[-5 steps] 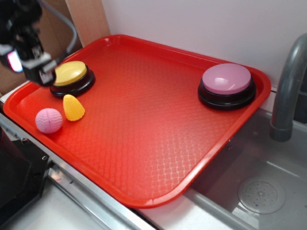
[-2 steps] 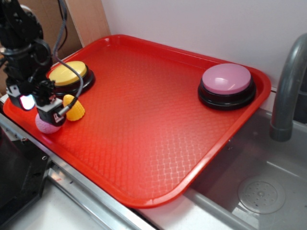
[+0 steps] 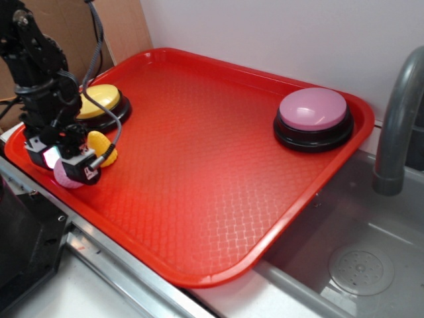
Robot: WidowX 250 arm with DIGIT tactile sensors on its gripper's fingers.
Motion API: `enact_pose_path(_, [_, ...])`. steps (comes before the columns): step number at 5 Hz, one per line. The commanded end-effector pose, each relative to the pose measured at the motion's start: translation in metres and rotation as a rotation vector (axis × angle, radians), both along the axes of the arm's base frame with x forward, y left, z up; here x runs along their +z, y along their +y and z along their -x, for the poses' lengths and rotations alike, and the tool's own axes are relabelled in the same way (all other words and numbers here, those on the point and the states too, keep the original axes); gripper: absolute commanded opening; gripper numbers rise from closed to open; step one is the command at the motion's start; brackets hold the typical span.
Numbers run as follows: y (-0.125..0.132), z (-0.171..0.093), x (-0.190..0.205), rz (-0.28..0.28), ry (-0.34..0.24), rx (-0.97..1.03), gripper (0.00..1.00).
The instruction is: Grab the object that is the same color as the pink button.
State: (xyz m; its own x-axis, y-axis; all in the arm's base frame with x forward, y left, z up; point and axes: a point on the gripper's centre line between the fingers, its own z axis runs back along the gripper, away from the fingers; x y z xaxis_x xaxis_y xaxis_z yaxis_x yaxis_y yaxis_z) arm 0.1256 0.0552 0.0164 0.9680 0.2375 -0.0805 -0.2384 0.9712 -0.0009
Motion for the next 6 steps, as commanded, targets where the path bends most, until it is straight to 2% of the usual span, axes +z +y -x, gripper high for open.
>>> enact_pose_path(1, [-0.004, -0.01, 0.035, -0.023, 0.007, -0.02, 0.0])
enact_pose_path(2, [-0.02, -0.026, 0.071, -0.052, -0.037, -0.01, 0.0])
enact_pose_path(3, [-0.04, -0.049, 0.116, 0.014, -0.062, -0.091, 0.0])
enact_pose_path(4, [-0.057, -0.065, 0.152, 0.033, -0.127, -0.161, 0.0])
enact_pose_path(5, [-0.071, -0.083, 0.171, 0.036, -0.148, -0.229, 0.0])
enact_pose_path(6, [-0.076, -0.089, 0.164, 0.007, -0.13, -0.269, 0.0])
